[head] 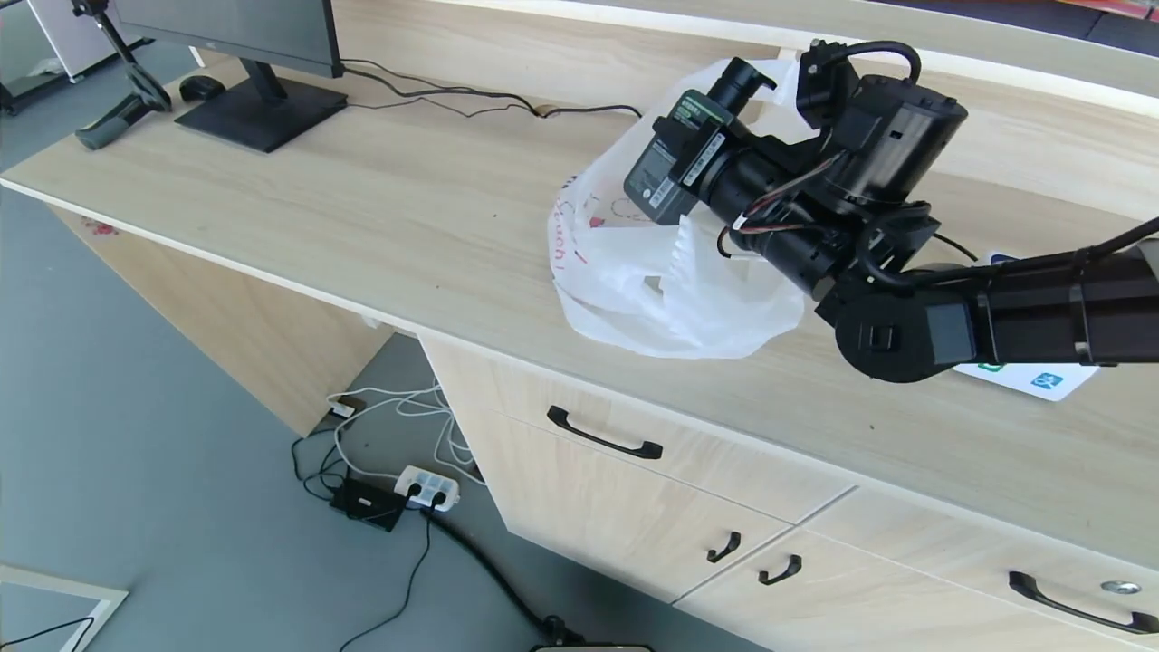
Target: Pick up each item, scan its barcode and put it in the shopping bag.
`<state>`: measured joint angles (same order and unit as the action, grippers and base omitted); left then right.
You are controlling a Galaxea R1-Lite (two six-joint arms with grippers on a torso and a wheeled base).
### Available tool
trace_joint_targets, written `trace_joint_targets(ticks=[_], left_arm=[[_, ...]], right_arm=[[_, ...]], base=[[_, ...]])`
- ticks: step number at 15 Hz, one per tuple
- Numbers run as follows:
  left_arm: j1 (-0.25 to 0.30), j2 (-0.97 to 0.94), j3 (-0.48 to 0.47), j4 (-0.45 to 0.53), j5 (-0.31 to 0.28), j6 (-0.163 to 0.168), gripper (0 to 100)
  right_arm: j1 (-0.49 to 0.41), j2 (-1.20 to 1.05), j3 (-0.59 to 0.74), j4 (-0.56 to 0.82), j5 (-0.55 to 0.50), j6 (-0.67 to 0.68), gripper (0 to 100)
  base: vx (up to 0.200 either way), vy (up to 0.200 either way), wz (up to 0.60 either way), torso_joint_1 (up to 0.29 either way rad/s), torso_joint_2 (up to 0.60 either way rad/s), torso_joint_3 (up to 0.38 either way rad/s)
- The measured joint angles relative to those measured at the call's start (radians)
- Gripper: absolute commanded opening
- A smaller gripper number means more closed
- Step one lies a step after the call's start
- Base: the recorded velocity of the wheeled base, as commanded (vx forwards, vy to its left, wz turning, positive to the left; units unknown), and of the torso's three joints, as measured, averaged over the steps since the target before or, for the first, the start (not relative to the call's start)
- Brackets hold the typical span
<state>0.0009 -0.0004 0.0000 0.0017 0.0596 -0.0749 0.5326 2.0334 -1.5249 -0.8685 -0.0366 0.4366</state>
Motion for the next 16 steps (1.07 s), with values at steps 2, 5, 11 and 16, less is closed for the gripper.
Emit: trace_joint_targets(ticks=[2,5,11,16], left_arm=[[0.000,0.000,0.000,0.000,0.000,0.000,100],[0.001,0.000,0.000,0.001,0.000,0.000,100],[0.000,0.000,0.000,0.001,0.000,0.000,100],[0.001,0.000,0.000,0.001,0.000,0.000,100]], right_arm=[[-0.011,0.018,0.001,0.002,0.000,0.033,0],[-0.026,0.039,0.012,0.000,-0.002,0.070,0],[-0.042,0.057,0.091,-0.049,-0.008,0.066,0],[-0.043,0.072,0.120,-0.062,-0.006,0.038,0]], base=[[0.000,0.000,0.00,0.000,0.00,0.000],[0.000,0.000,0.00,0.000,0.00,0.000],[0.000,0.000,0.00,0.000,0.00,0.000],[0.000,0.000,0.00,0.000,0.00,0.000]])
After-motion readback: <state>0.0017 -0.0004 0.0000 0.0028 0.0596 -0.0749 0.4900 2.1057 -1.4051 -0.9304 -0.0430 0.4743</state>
